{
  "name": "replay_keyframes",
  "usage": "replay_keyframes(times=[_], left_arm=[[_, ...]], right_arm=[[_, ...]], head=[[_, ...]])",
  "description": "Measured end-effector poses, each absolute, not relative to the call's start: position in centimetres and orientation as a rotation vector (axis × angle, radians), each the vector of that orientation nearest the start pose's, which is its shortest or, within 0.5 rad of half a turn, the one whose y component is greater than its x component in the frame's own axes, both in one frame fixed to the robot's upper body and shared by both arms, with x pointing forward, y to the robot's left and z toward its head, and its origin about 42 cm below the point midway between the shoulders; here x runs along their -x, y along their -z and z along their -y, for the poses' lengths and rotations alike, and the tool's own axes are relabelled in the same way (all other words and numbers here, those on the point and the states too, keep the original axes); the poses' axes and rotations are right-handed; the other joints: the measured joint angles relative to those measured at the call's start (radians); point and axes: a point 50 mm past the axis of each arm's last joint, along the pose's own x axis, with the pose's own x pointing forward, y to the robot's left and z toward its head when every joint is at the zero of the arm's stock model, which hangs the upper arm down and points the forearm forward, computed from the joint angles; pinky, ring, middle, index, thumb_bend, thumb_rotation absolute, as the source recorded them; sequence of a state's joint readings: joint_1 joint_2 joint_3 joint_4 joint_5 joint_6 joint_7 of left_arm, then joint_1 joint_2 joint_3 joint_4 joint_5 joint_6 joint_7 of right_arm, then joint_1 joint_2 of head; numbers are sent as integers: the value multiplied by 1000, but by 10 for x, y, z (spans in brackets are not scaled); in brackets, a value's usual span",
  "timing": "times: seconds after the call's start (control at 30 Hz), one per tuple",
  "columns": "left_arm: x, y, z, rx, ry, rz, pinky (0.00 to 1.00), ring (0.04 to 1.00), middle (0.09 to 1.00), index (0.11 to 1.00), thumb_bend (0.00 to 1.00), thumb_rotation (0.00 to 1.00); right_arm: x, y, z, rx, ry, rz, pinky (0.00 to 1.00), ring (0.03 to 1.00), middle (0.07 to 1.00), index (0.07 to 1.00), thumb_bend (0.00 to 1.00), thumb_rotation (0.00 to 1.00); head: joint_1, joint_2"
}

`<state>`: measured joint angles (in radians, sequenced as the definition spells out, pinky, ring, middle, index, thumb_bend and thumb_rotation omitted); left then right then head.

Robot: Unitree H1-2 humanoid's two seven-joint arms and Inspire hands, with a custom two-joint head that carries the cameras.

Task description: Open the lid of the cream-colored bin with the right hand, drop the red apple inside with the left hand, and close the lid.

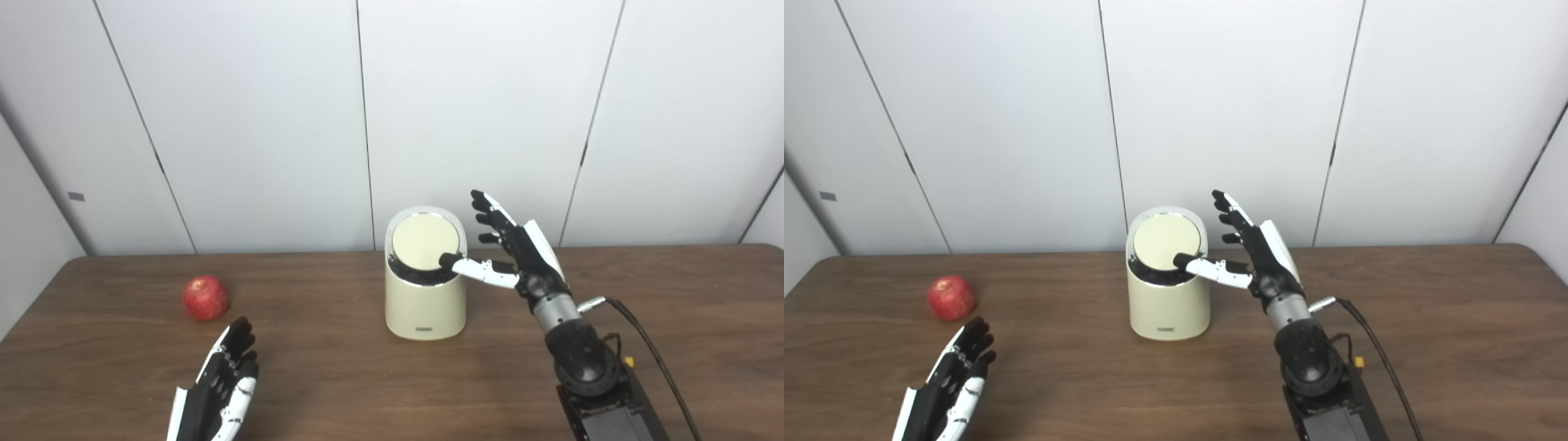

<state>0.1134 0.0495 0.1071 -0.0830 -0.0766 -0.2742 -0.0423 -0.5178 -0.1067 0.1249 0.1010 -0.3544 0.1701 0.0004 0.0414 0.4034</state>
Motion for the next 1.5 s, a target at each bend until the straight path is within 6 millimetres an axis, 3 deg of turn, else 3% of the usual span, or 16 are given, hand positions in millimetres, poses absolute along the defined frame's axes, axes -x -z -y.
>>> replay_keyframes(times=[0.1,0.23,0.5,0.73,1.23,1.37,1.5], left_arm=[[-242,-110,-260,-6,-92,254,910,918,928,935,378,499],[-242,-110,-258,-3,-92,254,924,929,934,933,344,496],[-243,-110,-253,-5,-92,251,912,920,925,932,366,510],[-243,-110,-252,-1,-93,250,910,925,929,934,369,513],[-243,-110,-251,10,-94,241,930,933,934,935,401,559],[-243,-109,-251,15,-94,239,934,933,934,931,415,552],[-243,-109,-251,31,-97,239,929,928,931,930,441,569]], right_arm=[[-436,-234,166,518,-106,250,820,920,929,938,874,427],[-449,-237,159,566,-94,244,808,917,935,936,882,429],[-472,-253,146,608,-81,268,797,903,927,941,885,404],[-474,-253,146,611,-76,279,760,896,921,938,880,359],[-471,-252,157,720,-81,314,834,907,921,930,912,283],[-469,-254,156,814,-92,386,798,878,902,910,935,234],[-466,-259,149,946,-98,486,865,925,928,925,944,191]], head=[[2,-5],[3,-5],[11,-2],[8,2],[-9,20],[-14,25],[-15,31]])
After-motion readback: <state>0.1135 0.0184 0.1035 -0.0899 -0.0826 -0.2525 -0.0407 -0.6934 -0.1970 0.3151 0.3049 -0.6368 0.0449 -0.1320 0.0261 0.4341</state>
